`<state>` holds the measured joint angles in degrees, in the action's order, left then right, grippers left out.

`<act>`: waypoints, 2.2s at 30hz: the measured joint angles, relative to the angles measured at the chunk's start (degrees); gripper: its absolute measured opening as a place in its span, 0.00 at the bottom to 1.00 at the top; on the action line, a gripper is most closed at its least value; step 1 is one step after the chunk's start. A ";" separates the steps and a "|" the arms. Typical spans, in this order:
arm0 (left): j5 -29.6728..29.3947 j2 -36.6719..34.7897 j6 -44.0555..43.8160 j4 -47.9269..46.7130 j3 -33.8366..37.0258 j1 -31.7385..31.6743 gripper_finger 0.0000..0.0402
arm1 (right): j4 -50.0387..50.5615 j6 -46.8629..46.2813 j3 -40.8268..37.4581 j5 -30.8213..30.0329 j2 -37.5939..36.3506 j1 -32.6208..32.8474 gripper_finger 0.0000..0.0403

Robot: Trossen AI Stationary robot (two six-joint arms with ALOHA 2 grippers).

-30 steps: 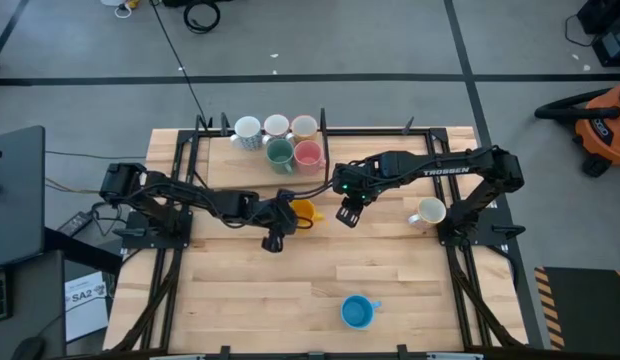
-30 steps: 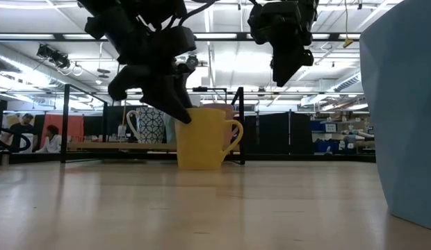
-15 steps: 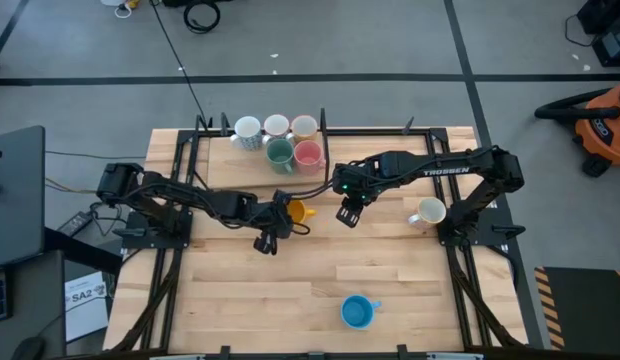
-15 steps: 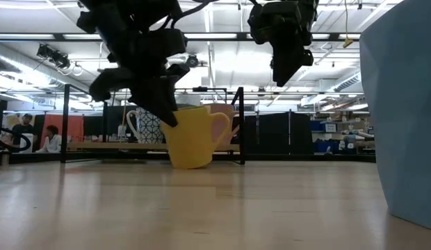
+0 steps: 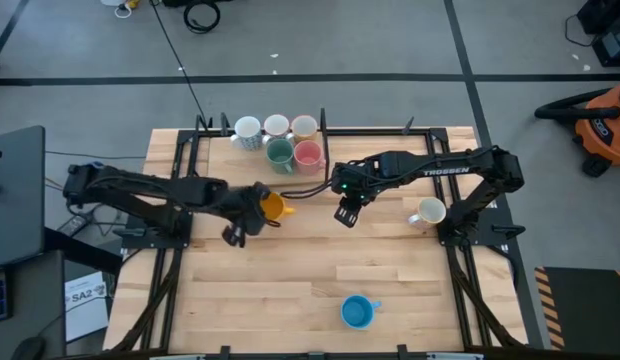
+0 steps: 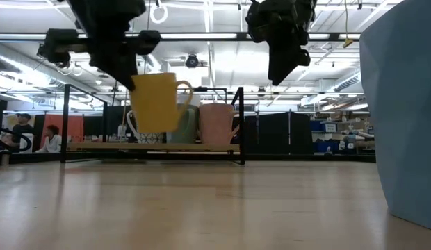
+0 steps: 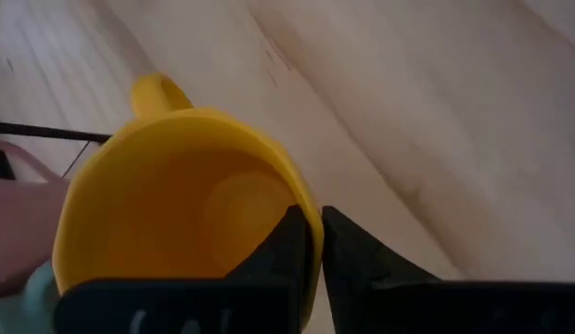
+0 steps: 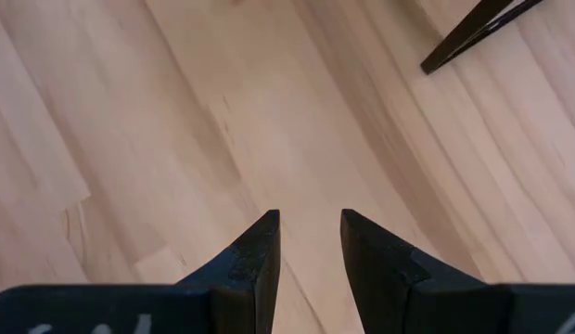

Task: Place coffee mugs
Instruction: Put the yellow mug on the shelf

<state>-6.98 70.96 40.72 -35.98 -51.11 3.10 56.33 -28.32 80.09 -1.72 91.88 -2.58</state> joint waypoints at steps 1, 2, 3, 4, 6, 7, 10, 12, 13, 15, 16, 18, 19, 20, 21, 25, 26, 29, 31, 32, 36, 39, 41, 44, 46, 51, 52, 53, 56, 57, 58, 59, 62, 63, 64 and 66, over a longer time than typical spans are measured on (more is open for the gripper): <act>0.15 -1.29 1.71 -1.03 0.03 -0.52 0.07 | -0.14 0.00 0.00 -0.01 0.00 -0.01 0.30; 0.45 -2.35 3.44 -2.81 0.04 -1.23 0.07 | -0.40 0.01 0.00 -0.02 0.00 0.01 0.30; 0.26 -3.12 5.20 -4.24 0.02 -2.22 0.07 | -0.58 0.00 0.00 0.04 0.00 0.01 0.30; 0.09 -4.33 6.87 -5.07 0.02 -3.07 0.07 | -0.87 0.00 0.00 0.00 0.00 -0.01 0.30; -0.02 -5.85 9.76 -7.61 0.01 -5.22 0.08 | -1.23 0.02 0.00 0.04 0.02 0.01 0.30; -0.34 -6.59 10.96 -8.20 0.00 -6.40 0.08 | -1.57 0.00 0.01 0.04 0.00 -0.01 0.30; -0.34 -8.03 13.96 -9.59 0.02 -10.36 0.07 | -1.94 0.00 0.02 0.51 0.00 -0.01 0.30; -0.30 -8.68 15.49 -10.16 0.02 -13.28 0.07 | -2.61 0.00 0.02 1.17 0.00 0.01 0.30; -0.44 -8.78 15.86 -9.90 0.02 -14.78 0.07 | -2.66 0.00 0.02 1.69 0.00 0.03 0.30; -0.24 -8.83 16.09 -10.34 0.02 -17.68 0.07 | -3.36 0.00 0.02 1.98 0.00 0.05 0.30; -0.10 -8.83 16.29 -10.66 0.02 -18.95 0.07 | -3.43 0.00 0.02 2.10 0.00 0.14 0.30; 0.74 -8.77 17.66 -11.01 0.02 -21.46 0.07 | -4.21 0.00 0.02 2.20 0.00 0.21 0.30; 1.07 -8.79 18.25 -11.04 0.02 -22.50 0.07 | -4.31 0.00 0.02 2.22 0.00 0.24 0.30; 1.34 -8.77 18.53 -10.89 0.02 -23.56 0.07 | -4.33 0.00 0.02 2.27 0.00 0.25 0.30; 1.97 -8.77 18.86 -10.87 0.02 -24.57 0.07 | -4.54 0.00 0.02 2.27 0.00 0.25 0.30; 5.43 -8.77 19.92 -10.71 0.02 -28.07 0.07 | -4.52 0.00 0.02 2.43 0.00 0.32 0.30; 6.16 -8.77 20.49 -10.69 0.02 -28.78 0.07 | -4.49 0.00 0.02 2.48 0.00 0.32 0.30; 8.23 -8.77 21.79 -10.89 0.02 -30.68 0.07 | -4.62 0.00 0.02 2.84 0.00 0.32 0.30; 9.32 -8.75 22.08 -10.96 0.02 -31.64 0.07 | -4.66 0.00 0.02 2.86 0.00 0.32 0.30; 9.76 -8.75 22.12 -10.96 0.02 -32.08 0.07 | -4.67 0.00 0.02 2.86 0.00 0.32 0.30; 11.86 -8.71 22.92 -11.09 0.02 -33.69 0.07 | -4.72 0.00 0.02 2.86 0.00 0.32 0.30; 13.50 -8.00 24.96 -11.05 0.00 -34.69 0.07 | -4.93 0.00 0.02 2.86 0.00 0.32 0.30; 14.13 -7.27 26.03 -11.04 0.00 -35.39 0.07 | -5.04 0.00 0.02 2.86 0.00 0.32 0.30; 14.71 -5.31 26.50 -10.97 0.00 -36.38 0.07 | -5.33 0.00 0.02 2.89 0.00 0.32 0.30; 14.79 -3.98 26.65 -10.75 0.00 -37.04 0.07 | -5.34 0.00 0.02 2.89 0.00 0.32 0.30; 14.75 -1.80 26.69 -9.33 0.00 -38.18 0.07 | -5.32 0.00 0.02 2.89 0.00 0.32 0.30; 14.75 -1.44 26.63 -9.05 0.00 -38.38 0.07 | -5.32 0.00 0.02 2.89 0.00 0.32 0.30; 14.77 -1.12 26.30 -8.95 0.00 -38.54 0.07 | -5.32 0.00 0.02 2.89 0.00 0.32 0.30; 14.96 -0.17 24.57 -8.30 -0.14 -38.73 0.07 | -5.33 0.00 0.02 2.89 0.00 0.32 0.30; 14.97 0.10 24.22 -8.09 -0.20 -38.73 0.07 | -5.34 0.00 0.02 2.89 0.00 0.32 0.30; 14.98 0.25 24.21 -8.01 -0.24 -38.72 0.07 | -5.35 0.00 0.02 2.89 0.00 0.32 0.30; 14.95 0.26 24.18 -7.96 -0.24 -38.71 0.07 | -5.39 0.00 0.02 2.89 0.00 0.32 0.30; 14.80 0.27 24.12 -7.46 -0.24 -38.56 0.08 | -5.41 0.00 0.02 2.91 0.00 0.32 0.30; 14.73 0.30 24.12 -7.22 -0.22 -38.51 0.09 | -5.41 0.00 0.02 2.89 0.00 0.32 0.30; 14.71 0.30 24.10 -7.11 -0.22 -38.51 0.10 | -5.43 0.00 0.02 2.91 0.00 0.32 0.30; 14.49 0.30 24.05 -7.07 -0.20 -38.55 0.12 | -5.45 0.00 0.02 2.91 0.00 0.32 0.30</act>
<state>7.51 71.26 64.77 -43.05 -51.31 -35.46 50.87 -28.32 80.12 1.19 91.88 -2.26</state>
